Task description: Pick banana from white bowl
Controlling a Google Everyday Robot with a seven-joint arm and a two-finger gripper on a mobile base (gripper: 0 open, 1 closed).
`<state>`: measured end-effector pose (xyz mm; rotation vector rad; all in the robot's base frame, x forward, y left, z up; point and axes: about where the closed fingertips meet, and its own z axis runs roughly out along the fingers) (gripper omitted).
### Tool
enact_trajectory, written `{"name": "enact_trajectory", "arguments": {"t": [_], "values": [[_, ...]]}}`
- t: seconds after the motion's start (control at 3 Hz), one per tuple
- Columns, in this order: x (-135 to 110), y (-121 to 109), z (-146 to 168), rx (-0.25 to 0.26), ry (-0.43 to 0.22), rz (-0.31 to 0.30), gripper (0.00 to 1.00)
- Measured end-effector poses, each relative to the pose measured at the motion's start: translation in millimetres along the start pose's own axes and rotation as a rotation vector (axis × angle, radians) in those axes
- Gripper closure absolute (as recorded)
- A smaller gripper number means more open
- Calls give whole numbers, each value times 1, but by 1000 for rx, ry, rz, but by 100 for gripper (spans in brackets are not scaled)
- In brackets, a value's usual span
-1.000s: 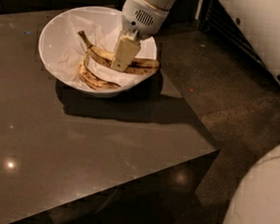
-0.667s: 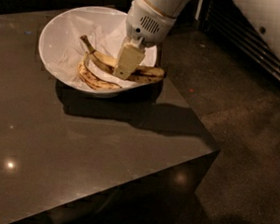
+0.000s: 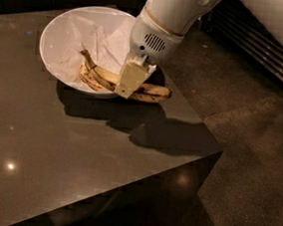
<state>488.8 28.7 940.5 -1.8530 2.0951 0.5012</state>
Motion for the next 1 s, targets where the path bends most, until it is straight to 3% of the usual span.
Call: {"name": "enact_trajectory", "arguments": {"t": [0.67,1.0], "values": [[20,56,0,3,-60,58,100],[24,58,3,-2,-56,65,100]]}}
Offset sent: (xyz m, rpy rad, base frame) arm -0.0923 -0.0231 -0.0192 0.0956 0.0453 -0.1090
